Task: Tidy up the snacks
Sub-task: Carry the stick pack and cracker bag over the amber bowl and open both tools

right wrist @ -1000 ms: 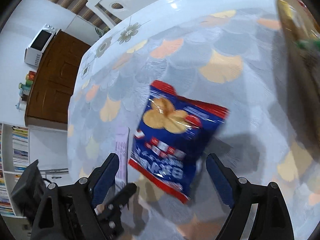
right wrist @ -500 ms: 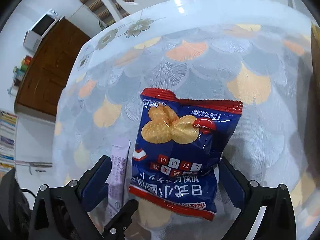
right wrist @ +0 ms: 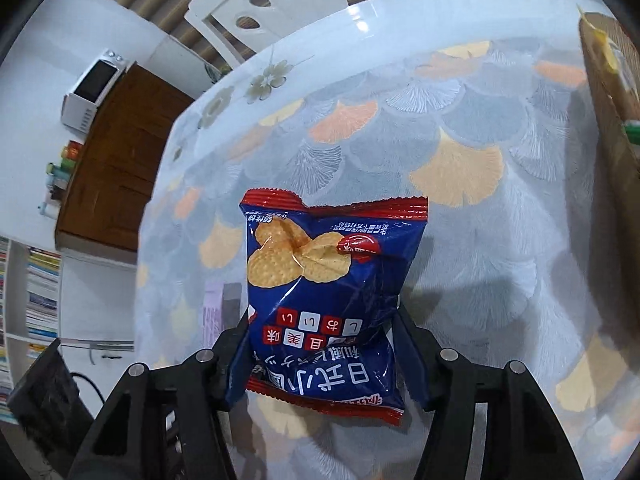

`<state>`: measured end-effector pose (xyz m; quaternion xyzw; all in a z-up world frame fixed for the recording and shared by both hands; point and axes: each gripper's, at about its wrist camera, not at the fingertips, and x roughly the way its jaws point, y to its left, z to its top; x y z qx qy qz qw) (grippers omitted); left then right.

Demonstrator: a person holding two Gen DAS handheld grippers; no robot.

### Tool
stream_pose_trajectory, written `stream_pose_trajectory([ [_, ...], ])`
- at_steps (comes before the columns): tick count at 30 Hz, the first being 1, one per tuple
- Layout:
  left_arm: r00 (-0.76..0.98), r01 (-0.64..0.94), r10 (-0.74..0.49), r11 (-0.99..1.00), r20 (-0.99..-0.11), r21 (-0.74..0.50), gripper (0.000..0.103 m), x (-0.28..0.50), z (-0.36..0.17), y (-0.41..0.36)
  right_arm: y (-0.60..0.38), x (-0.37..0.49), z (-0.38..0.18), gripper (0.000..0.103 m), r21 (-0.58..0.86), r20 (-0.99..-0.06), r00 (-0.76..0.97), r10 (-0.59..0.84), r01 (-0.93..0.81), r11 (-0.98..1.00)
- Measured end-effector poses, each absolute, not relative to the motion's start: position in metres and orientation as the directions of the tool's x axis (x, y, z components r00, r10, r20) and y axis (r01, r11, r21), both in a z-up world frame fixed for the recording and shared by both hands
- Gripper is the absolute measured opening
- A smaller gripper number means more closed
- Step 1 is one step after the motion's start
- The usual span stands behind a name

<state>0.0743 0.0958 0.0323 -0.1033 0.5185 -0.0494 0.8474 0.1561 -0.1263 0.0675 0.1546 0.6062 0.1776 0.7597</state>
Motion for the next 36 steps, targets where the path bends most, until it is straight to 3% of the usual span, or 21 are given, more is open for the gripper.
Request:
stream_pose_trajectory([
  [8, 0.480, -0.030, -0.169, 0.978, -0.861, -0.208, 0.015, 0.070, 0.052, 0.093, -0.127, 0.144, 0.089, 0.060, 0.484, -0.844, 0.208, 0.495, -0.107, 0.869],
  [17, 0.521, -0.043, -0.155, 0.977, -0.839, -0.207, 0.015, 0.077, 0.095, 0.084, -0.132, 0.123, 0.151, 0.060, 0.491, -0.786, 0.284, 0.549, -0.253, 0.834],
  [27, 0.605, 0.084, -0.201, 0.978, -0.770, -0.189, 0.016, 0.097, 0.171, 0.024, -0.196, 0.134, 0.227, 0.060, 0.498, -0.701, 0.430, 0.568, -0.274, 0.823],
  [36, 0.612, 0.208, -0.284, 0.958, -0.738, -0.196, 0.016, 0.115, 0.211, -0.051, -0.271, 0.144, 0.257, 0.060, 0.464, -0.711, 0.490, 0.504, -0.211, 0.860],
])
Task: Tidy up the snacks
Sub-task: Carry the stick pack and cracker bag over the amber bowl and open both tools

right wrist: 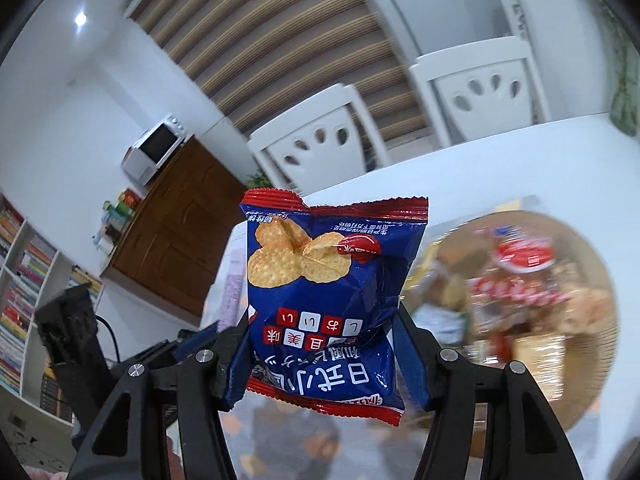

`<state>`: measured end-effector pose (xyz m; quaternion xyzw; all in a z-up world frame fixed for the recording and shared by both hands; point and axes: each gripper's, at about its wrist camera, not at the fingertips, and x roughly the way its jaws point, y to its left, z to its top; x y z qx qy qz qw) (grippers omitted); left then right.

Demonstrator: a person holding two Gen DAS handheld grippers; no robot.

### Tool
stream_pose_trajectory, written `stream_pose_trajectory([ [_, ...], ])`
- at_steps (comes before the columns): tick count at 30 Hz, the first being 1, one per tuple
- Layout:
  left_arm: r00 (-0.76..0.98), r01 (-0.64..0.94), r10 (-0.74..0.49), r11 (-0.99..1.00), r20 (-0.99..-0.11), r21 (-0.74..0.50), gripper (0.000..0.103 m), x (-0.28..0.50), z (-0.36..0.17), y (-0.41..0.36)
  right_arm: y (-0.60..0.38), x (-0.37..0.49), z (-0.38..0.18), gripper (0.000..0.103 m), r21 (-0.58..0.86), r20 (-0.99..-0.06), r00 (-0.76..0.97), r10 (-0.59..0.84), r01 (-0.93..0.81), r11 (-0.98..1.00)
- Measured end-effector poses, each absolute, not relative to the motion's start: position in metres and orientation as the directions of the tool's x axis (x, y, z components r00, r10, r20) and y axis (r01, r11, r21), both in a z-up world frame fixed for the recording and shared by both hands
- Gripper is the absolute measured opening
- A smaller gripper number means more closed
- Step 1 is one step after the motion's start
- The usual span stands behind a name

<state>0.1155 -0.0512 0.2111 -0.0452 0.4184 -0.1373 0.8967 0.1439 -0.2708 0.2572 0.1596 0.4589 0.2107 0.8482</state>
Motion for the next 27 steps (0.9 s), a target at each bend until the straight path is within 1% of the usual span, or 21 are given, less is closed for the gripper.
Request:
stream_pose_trajectory([
  [5, 0.590, 0.304, -0.345, 0.933, -0.730, -0.195, 0.016, 0.124, 0.223, -0.102, -0.319, 0.146, 0.255, 0.060, 0.460, -0.734, 0.497, 0.462, -0.136, 0.877],
  [8, 0.532, 0.386, -0.416, 0.894, -0.737, -0.226, 0.016, 0.128, 0.221, -0.137, -0.350, 0.144, 0.248, 0.060, 0.466, -0.748, 0.500, 0.437, -0.075, 0.882],
  [14, 0.471, 0.478, -0.450, 0.853, -0.759, -0.209, 0.016, 0.125, 0.213, -0.190, -0.393, 0.139, 0.235, 0.060, 0.468, -0.769, 0.496, 0.404, 0.006, 0.884],
  [19, 0.410, 0.517, -0.476, 0.824, -0.778, -0.231, 0.018, 0.125, 0.202, -0.213, -0.415, 0.139, 0.221, 0.060, 0.476, -0.788, 0.470, 0.398, 0.055, 0.878],
  [27, 0.395, 0.504, -0.455, 0.834, -0.798, -0.226, 0.018, 0.129, 0.193, -0.219, -0.415, 0.143, 0.205, 0.061, 0.481, -0.803, 0.428, 0.415, 0.055, 0.875],
])
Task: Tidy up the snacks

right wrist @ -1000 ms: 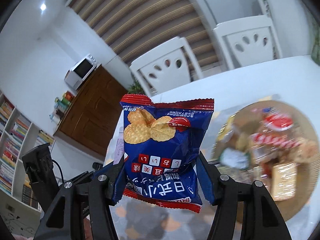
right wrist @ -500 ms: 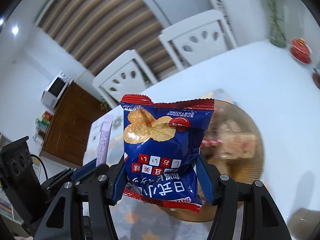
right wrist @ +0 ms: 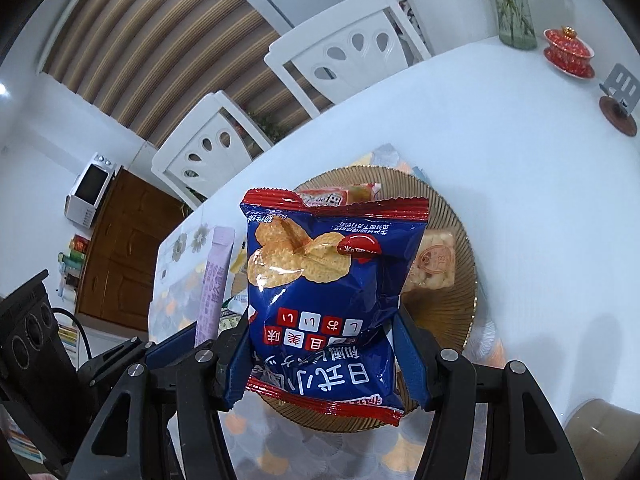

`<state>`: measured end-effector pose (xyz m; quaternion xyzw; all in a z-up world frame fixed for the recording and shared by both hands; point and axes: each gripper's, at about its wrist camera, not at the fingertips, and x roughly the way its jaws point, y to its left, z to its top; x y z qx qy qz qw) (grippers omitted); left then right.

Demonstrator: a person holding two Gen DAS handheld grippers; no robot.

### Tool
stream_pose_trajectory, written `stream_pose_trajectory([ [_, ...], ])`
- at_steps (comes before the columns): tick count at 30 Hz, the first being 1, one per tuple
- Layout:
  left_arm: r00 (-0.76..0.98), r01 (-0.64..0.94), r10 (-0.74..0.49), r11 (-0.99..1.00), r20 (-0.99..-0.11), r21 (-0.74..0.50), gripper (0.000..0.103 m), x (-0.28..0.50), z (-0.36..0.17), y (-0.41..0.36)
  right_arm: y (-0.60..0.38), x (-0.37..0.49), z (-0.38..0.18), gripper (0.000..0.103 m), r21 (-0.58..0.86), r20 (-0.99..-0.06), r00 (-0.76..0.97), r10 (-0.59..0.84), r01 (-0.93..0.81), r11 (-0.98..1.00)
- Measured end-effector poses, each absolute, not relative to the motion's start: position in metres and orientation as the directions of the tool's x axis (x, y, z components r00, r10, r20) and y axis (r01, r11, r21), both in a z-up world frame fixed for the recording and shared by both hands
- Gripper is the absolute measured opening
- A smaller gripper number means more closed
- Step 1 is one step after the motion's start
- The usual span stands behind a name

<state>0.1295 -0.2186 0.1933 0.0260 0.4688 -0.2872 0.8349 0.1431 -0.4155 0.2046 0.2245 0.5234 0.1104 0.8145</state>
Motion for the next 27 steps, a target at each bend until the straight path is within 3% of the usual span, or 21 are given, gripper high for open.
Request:
stream_pose_trajectory([
  [1, 0.388, 0.503, -0.454, 0.833, -0.802, -0.228, 0.024, 0.131, 0.193, -0.219, -0.414, 0.146, 0.203, 0.064, 0.477, -0.809, 0.417, 0.414, 0.054, 0.877],
  [2, 0.372, 0.504, -0.450, 0.832, -0.812, -0.231, 0.034, 0.133, 0.191, -0.219, -0.412, 0.149, 0.201, 0.075, 0.461, -0.823, 0.400, 0.403, 0.057, 0.885],
  [4, 0.362, 0.492, -0.407, 0.848, -0.838, -0.199, 0.094, 0.137, 0.188, -0.221, -0.410, 0.152, 0.200, 0.097, 0.412, -0.848, 0.395, 0.353, 0.072, 0.908],
  [5, 0.385, 0.475, -0.373, 0.864, -0.844, -0.165, 0.099, 0.136, 0.188, -0.221, -0.411, 0.152, 0.203, 0.098, 0.395, -0.847, 0.416, 0.331, 0.075, 0.916],
  [7, 0.438, 0.451, -0.345, 0.883, -0.830, -0.129, 0.099, 0.135, 0.193, -0.215, -0.413, 0.151, 0.205, 0.098, 0.419, -0.836, 0.420, 0.354, 0.072, 0.905],
  [16, 0.423, 0.377, -0.341, 0.909, -0.839, -0.179, 0.099, 0.142, 0.188, -0.189, -0.415, 0.139, 0.209, 0.098, 0.415, -0.834, 0.430, 0.345, 0.080, 0.906],
  [27, 0.404, 0.246, -0.226, 0.960, -0.886, -0.132, 0.099, 0.124, 0.148, -0.158, -0.374, 0.109, 0.181, 0.099, 0.177, -0.910, 0.383, 0.161, 0.005, 0.984],
])
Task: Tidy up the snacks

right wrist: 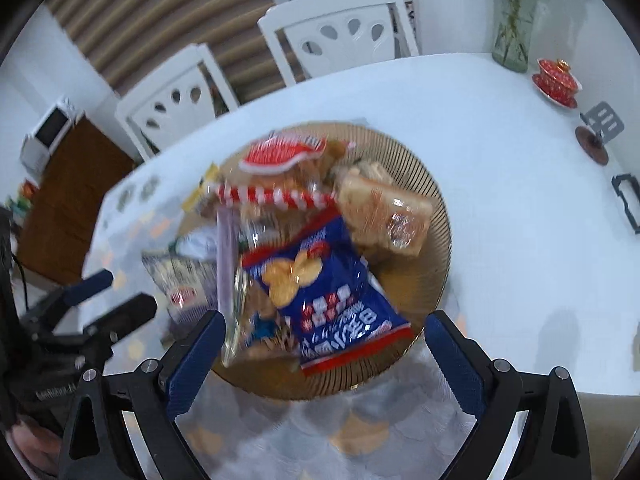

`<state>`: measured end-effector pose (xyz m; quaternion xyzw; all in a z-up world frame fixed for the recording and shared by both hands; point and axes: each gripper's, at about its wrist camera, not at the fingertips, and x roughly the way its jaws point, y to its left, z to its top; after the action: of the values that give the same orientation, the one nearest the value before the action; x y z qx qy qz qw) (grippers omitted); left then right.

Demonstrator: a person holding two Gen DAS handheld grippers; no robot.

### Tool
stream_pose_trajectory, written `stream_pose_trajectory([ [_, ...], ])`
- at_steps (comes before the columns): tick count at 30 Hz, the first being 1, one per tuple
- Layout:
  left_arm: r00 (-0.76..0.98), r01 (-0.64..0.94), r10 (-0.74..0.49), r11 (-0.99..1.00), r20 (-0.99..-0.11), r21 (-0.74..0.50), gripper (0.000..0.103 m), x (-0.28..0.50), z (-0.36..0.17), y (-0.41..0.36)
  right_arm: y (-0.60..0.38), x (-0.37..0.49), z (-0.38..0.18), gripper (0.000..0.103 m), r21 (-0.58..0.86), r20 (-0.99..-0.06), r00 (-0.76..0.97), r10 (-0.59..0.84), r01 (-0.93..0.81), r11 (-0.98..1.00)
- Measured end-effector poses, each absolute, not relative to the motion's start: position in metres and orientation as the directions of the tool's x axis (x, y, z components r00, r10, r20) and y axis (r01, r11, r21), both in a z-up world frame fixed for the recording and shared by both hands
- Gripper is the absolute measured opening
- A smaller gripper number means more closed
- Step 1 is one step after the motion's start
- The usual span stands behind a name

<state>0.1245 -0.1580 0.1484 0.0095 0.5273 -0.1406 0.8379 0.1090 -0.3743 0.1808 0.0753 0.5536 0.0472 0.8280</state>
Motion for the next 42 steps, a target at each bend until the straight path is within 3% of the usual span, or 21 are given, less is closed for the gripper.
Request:
stream_pose_trajectory([
  [14, 0.381, 0.200, -0.176, 0.974, -0.907, -0.105, 0.099, 0.109, 0.122, -0.142, -0.339, 0.098, 0.166, 0.099, 0.090, -0.923, 0.362, 0.129, -0.123, 0.988],
  [42, 0.395, 0.195, -0.144, 0.978, -0.907, -0.070, 0.099, 0.100, 0.130, -0.157, -0.343, 0.090, 0.168, 0.099, 0.103, -0.922, 0.363, 0.137, -0.110, 0.989],
])
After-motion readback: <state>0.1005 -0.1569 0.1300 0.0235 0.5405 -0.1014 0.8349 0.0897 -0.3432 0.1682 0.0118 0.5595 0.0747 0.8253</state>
